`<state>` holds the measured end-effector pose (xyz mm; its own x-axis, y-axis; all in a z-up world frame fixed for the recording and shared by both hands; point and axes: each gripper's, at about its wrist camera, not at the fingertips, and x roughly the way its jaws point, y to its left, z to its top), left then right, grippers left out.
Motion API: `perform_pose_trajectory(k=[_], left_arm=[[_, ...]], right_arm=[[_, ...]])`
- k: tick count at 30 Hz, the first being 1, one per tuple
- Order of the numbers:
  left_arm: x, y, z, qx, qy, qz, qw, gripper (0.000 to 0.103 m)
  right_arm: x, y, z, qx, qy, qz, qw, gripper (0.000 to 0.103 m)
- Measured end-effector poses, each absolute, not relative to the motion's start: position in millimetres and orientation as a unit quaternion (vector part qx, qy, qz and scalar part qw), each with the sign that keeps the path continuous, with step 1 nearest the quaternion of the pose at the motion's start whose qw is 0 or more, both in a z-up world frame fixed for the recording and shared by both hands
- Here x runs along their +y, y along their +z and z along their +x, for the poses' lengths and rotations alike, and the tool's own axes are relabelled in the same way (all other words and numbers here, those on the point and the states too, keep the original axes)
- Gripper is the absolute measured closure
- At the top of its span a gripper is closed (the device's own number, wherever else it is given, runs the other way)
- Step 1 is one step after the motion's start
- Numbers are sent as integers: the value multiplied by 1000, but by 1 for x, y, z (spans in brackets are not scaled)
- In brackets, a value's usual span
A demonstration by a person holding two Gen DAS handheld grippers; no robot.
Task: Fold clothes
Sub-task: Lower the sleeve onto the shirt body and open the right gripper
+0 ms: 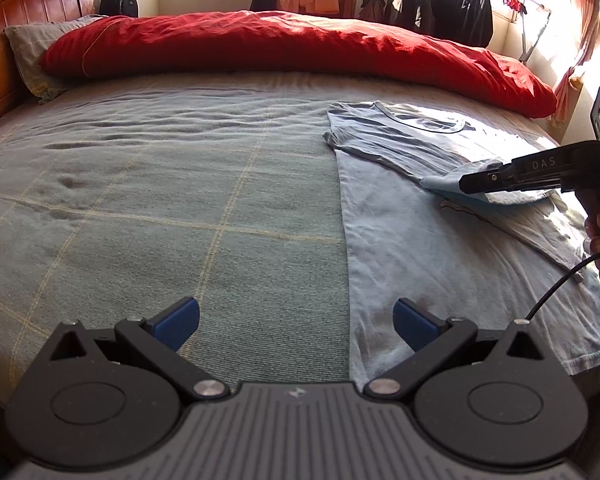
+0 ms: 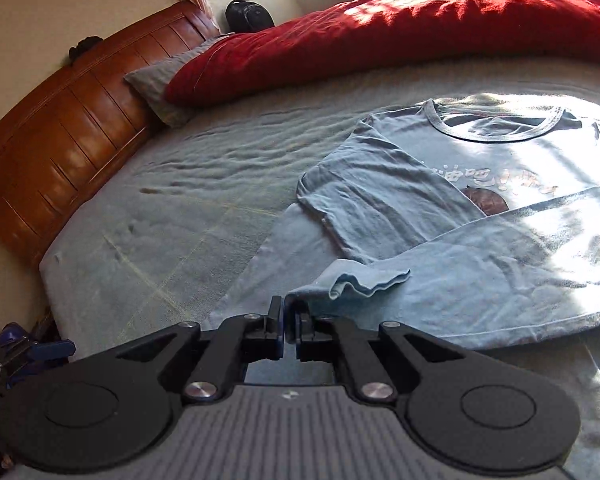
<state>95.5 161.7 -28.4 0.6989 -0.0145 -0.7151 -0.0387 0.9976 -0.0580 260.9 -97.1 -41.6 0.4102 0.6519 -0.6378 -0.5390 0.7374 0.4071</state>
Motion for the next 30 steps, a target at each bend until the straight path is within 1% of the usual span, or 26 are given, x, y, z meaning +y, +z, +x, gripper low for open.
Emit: perform_pose_trajectory(k=[2, 3, 7, 9, 13, 16, 18, 20, 23, 24, 25, 26, 27, 28, 30], left_arm=[[161, -29, 96, 389, 6, -35, 921, 1], [161, -29, 96, 389, 6, -36, 920, 1], [160, -29, 96, 388, -3, -49, 920, 1], [159, -28, 96, 384, -11, -60, 921, 1], [155, -26, 99, 377, -39, -77, 922, 1], [149, -27, 106, 378, -51, -85, 921, 1], [146, -27, 112, 378, -61, -94, 919, 1], [143, -28, 117, 378, -76, -110, 916, 1], [137, -28, 129, 378, -109, -131, 910, 1], [134, -28, 133, 377, -119, -136, 909, 1], [130, -28, 139, 378, -124, -138, 907, 1], [125, -28, 145, 380, -129, -141, 905, 1], [121, -29, 152, 381, -137, -145, 903, 1], [116, -30, 158, 381, -145, -150, 901, 1], [106, -33, 171, 382, -163, -159, 896, 1]], right_arm=[[-92, -43, 258, 409, 358, 47, 838, 96], [-90, -45, 256, 409, 360, 34, 838, 93], [-85, -48, 249, 413, 370, 14, 832, 78], [-85, -50, 244, 414, 374, 6, 830, 74], [-89, -50, 230, 416, 386, -13, 823, 62], [-89, -48, 217, 408, 400, -44, 819, 57], [-88, -46, 206, 400, 408, -71, 818, 56], [-91, -44, 202, 400, 403, -76, 820, 53], [-104, -45, 201, 403, 389, -59, 826, 45], [-110, -45, 200, 405, 384, -52, 828, 38], [-117, -47, 200, 408, 375, -46, 831, 28], [-123, -48, 199, 411, 364, -42, 835, 24], [-129, -51, 199, 414, 355, -38, 837, 17], [-136, -53, 197, 419, 346, -34, 839, 13], [-148, -56, 193, 426, 327, -29, 843, 11]])
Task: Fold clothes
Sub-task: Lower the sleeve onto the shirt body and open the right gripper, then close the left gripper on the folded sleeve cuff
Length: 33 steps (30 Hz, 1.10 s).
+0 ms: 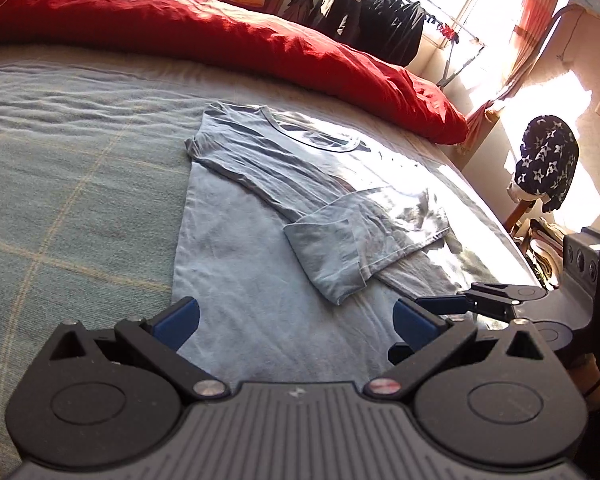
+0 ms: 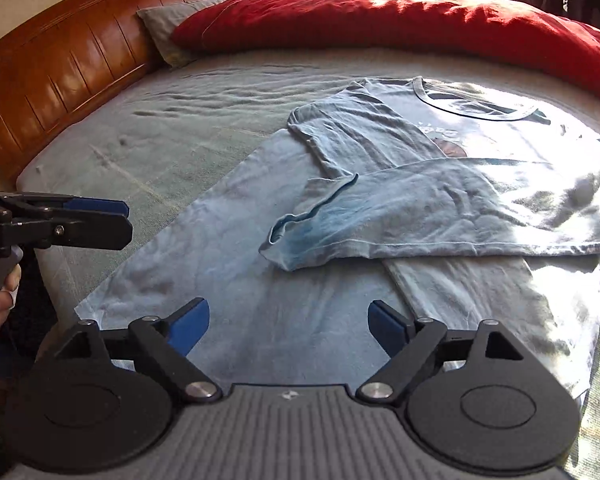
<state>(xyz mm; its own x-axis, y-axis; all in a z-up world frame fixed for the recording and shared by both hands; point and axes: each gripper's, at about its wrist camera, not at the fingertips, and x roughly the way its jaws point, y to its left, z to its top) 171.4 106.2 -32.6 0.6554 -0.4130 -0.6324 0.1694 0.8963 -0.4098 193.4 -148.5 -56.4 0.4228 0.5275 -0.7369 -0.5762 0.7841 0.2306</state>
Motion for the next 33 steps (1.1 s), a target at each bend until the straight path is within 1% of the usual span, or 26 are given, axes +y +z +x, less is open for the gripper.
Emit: perform_pose_trajectory(k=[2, 4, 6, 10, 11, 13, 14, 20, 25, 33], left_arm=[[94, -35, 184, 378, -172, -161, 895, 2], [78, -37, 194, 371, -166, -145, 902, 6], [59, -39, 202, 370, -163, -108, 908, 16], [20, -44, 216, 374, -168, -31, 912, 24], [13, -45, 221, 377, -163, -21, 912, 28], [11, -47, 233, 385, -143, -25, 912, 29], [14, -48, 239, 389, -131, -37, 911, 33], [59, -66, 275, 429, -100, -175, 880, 34], [77, -81, 289, 441, -123, -253, 852, 34], [79, -95, 296, 440, -168, -304, 828, 34]], right_arm=[[-161, -57, 187, 424, 306, -22, 852, 9], [-173, -57, 179, 422, 284, -15, 861, 5], [-185, -56, 173, 417, 275, 10, 866, 3], [-201, -53, 163, 407, 265, 46, 873, 3], [-204, -52, 161, 404, 263, 54, 874, 3], [-207, -52, 159, 401, 262, 62, 876, 3], [-208, -52, 157, 400, 261, 65, 876, 3], [-220, -54, 152, 394, 260, 85, 878, 3], [-227, -58, 153, 394, 260, 102, 876, 3], [-229, -56, 150, 391, 263, 106, 876, 3]])
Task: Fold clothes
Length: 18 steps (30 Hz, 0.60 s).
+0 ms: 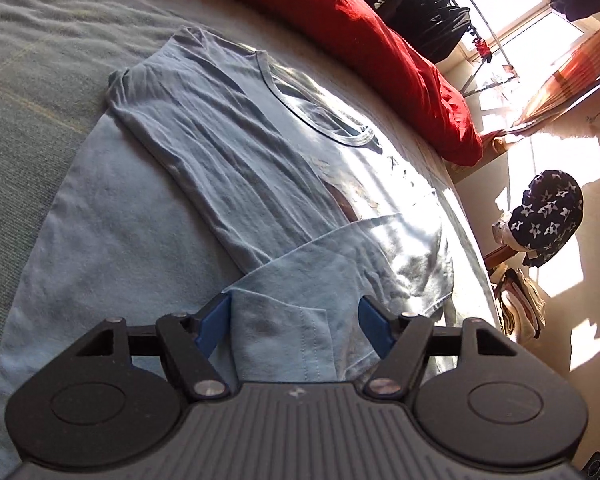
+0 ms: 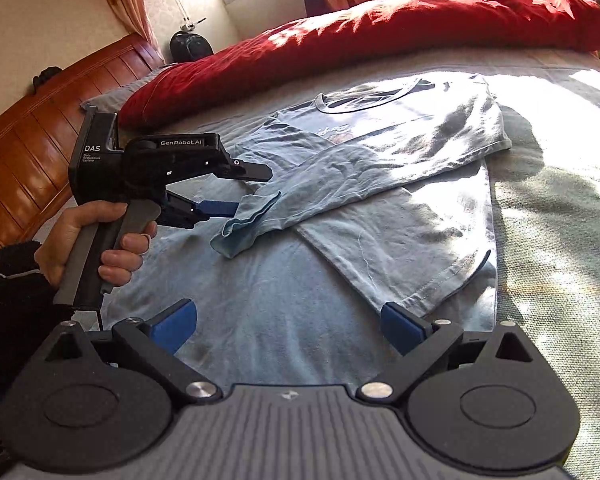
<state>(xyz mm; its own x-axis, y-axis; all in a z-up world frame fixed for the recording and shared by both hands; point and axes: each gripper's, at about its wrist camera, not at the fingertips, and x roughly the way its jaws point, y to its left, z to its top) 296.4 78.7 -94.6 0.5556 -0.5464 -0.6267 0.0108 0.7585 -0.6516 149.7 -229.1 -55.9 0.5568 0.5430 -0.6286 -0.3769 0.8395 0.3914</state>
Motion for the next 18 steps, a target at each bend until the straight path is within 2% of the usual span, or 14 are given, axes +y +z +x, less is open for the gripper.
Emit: perform_pose_trajectory(k=[1, 2, 3, 4, 5, 6, 7, 9, 11, 18], left_arm=[[81, -96, 297, 438, -167, -310, 827, 35], [84, -98, 297, 436, -163, -316, 827, 43], [84, -99, 297, 437, -156, -311, 829, 56], [85, -100, 297, 440, -147, -303, 833, 64], [84, -99, 296, 440, -140, -293, 837, 77], [82, -99, 294, 439, -135, -280, 843, 82], [81, -98, 293, 438, -131, -267, 848, 83], [76, -94, 290, 436, -121, -240, 859, 92], [71, -87, 285, 428, -110, -214, 871, 97], [80, -52, 258, 375, -113, -186, 901, 100]], right_arm=[[-229, -56, 149, 391, 262, 106, 876, 3], [-229, -56, 149, 392, 260, 105, 876, 3], [-230, -56, 148, 393, 258, 104, 876, 3], [-230, -56, 148, 393, 258, 104, 877, 3], [-230, -56, 148, 393, 258, 105, 877, 3], [-230, -56, 147, 392, 257, 105, 877, 3], [-231, -56, 147, 392, 256, 106, 877, 3], [-230, -56, 147, 393, 257, 106, 876, 3], [-228, -56, 147, 393, 257, 105, 877, 3], [-227, -54, 146, 392, 256, 105, 877, 3]])
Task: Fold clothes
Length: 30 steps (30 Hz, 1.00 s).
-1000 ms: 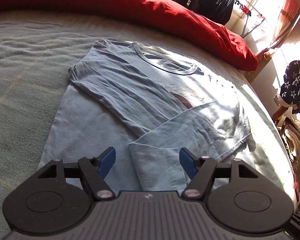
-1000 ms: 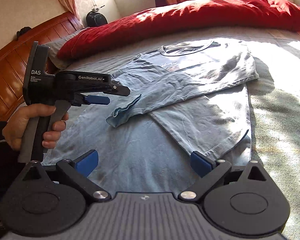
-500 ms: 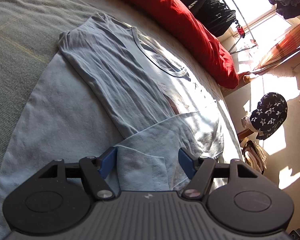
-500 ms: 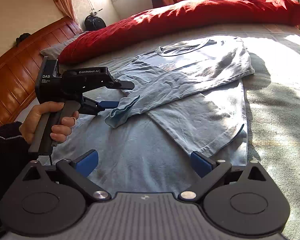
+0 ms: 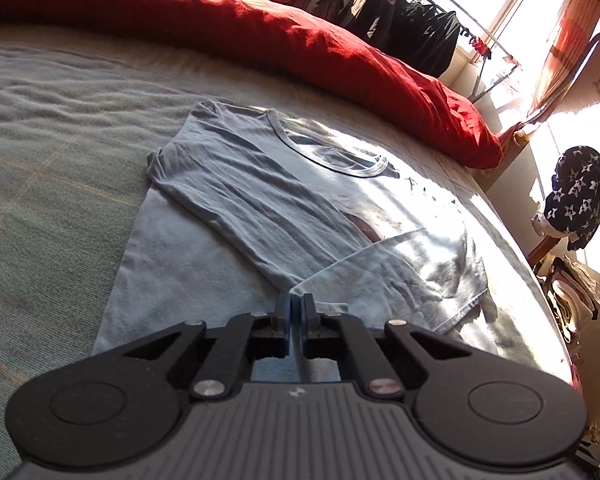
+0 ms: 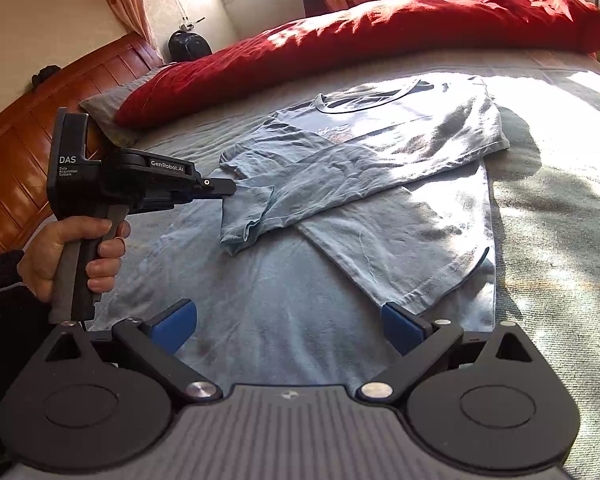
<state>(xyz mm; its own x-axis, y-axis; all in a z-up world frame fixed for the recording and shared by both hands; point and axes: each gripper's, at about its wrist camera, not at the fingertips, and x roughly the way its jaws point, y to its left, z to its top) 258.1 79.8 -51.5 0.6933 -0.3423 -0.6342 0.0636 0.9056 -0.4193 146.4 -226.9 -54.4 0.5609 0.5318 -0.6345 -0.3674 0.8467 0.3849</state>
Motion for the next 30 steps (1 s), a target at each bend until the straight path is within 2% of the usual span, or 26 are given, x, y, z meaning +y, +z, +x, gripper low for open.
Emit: perform_pose_trajectory(k=[7, 11, 13, 15, 17, 19, 21, 22, 23, 24, 25, 26, 30], left_arm=[[110, -43, 246, 369, -108, -221, 896, 100], [108, -61, 256, 397, -119, -256, 873, 84], [104, -71, 263, 411, -123, -266, 863, 83], [97, -80, 273, 423, -120, -269, 857, 69], [91, -89, 281, 431, -118, -272, 852, 61], [88, -93, 286, 426, -119, -276, 853, 58], [84, -94, 291, 424, -125, -276, 854, 47], [81, -93, 293, 424, -127, -272, 854, 47], [79, -93, 294, 425, -129, -267, 855, 50], [76, -92, 294, 425, -128, -255, 859, 58], [73, -91, 293, 427, -127, -240, 862, 71], [70, -90, 293, 435, -131, -227, 862, 99], [73, -76, 279, 408, -137, -219, 876, 100]], right_arm=[[-221, -55, 147, 394, 262, 107, 875, 3], [-216, -56, 146, 395, 265, 105, 873, 3], [-216, -56, 146, 397, 264, 103, 873, 3], [-218, -56, 146, 397, 261, 102, 874, 3], [-221, -56, 146, 397, 258, 104, 875, 3], [-224, -56, 146, 397, 255, 106, 875, 2], [-226, -56, 147, 397, 252, 106, 876, 2], [-227, -57, 147, 398, 251, 107, 876, 2], [-227, -58, 148, 399, 250, 109, 875, 2], [-228, -59, 149, 400, 249, 110, 875, 2], [-227, -60, 149, 401, 250, 111, 874, 2], [-227, -61, 149, 401, 252, 111, 874, 2], [-225, -61, 148, 400, 255, 110, 873, 2]])
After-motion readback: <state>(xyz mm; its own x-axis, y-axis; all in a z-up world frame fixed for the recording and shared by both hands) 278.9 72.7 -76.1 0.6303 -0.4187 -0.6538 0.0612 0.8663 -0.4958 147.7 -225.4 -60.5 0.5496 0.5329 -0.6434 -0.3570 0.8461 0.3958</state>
